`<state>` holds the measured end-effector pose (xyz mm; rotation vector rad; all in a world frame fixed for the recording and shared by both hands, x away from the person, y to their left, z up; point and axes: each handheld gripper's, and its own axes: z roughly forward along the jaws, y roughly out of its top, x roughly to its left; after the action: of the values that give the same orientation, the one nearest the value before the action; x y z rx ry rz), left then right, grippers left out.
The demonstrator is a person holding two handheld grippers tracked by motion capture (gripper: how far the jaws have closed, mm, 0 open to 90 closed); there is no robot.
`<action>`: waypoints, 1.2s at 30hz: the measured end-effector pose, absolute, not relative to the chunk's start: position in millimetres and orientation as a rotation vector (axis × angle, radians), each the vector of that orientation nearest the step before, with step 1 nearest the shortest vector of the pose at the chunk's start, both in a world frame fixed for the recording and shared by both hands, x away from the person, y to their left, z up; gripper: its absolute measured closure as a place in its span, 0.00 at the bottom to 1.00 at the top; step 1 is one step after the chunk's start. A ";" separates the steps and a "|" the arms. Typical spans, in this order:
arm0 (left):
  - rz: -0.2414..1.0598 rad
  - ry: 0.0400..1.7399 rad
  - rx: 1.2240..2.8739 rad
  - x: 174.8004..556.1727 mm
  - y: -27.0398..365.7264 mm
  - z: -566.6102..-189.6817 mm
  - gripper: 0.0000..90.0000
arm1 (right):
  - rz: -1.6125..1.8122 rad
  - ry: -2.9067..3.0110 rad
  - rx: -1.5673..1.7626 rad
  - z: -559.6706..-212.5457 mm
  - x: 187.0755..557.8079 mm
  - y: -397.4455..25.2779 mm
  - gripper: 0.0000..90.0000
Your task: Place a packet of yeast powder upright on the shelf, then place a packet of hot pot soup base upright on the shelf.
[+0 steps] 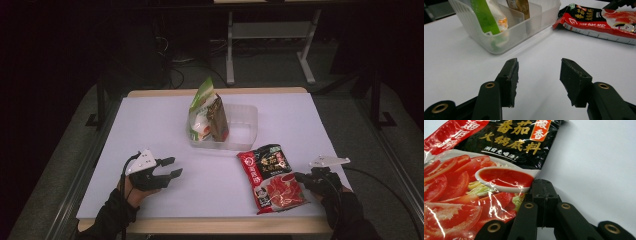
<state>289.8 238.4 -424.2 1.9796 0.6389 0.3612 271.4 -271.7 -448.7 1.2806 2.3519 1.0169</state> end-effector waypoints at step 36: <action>-0.216 0.744 2.023 358.8 80.2 -459.5 0.32 | 1.084 2.411 1.151 -455.4 270.4 -243.6 1.00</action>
<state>358.8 80.2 -459.5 2.0234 0.7444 -0.2159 270.4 -243.6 -455.4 1.1510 2.4110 1.0836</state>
